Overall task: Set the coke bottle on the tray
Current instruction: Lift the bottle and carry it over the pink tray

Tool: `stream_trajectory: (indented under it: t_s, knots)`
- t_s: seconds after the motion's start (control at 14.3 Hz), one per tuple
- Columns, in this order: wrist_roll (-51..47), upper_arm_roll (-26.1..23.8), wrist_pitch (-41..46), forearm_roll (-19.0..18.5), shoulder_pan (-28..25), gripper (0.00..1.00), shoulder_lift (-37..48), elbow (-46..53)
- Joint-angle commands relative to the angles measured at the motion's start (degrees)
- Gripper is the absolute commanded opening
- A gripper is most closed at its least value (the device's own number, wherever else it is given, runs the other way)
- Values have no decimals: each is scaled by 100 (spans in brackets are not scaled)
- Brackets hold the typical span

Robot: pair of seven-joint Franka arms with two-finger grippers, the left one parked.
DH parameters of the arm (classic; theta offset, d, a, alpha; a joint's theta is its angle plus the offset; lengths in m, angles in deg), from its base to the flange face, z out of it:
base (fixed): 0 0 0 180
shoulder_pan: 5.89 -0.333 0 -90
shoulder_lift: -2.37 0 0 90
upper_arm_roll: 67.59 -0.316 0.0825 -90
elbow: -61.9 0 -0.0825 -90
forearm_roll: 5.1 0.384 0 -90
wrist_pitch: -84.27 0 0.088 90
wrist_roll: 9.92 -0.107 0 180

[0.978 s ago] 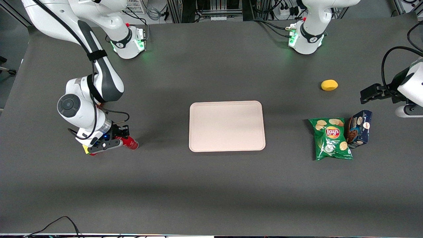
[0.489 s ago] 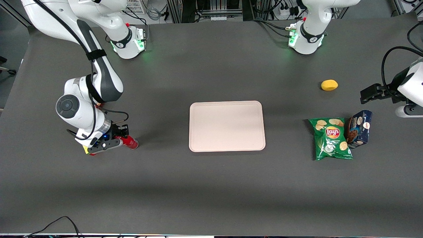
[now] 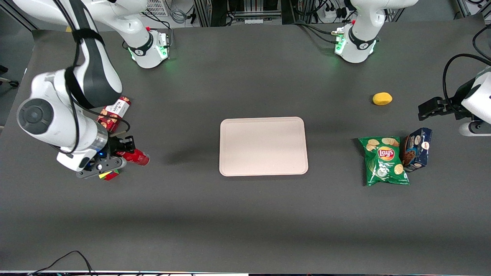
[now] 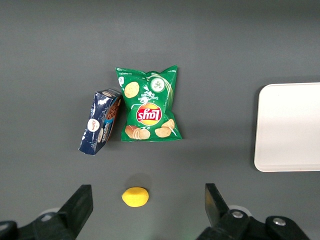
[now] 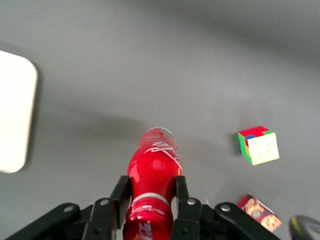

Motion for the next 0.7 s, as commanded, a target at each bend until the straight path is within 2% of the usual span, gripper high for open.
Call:
stream_trajectory:
  t_s: [0.0,0.14,0.35,0.49,0.63]
  knots:
    - [91,-136,1068,170,-13,0,225,740]
    - [82,-136,1386,258,-22,0,181,1040]
    - [-31,-154,1387,267,-48,0,155,1067]
    - [-688,-399,1387,259,-162,0,172,1068]
    - [-1347,-418,1344,276,-556,0,164,1059]
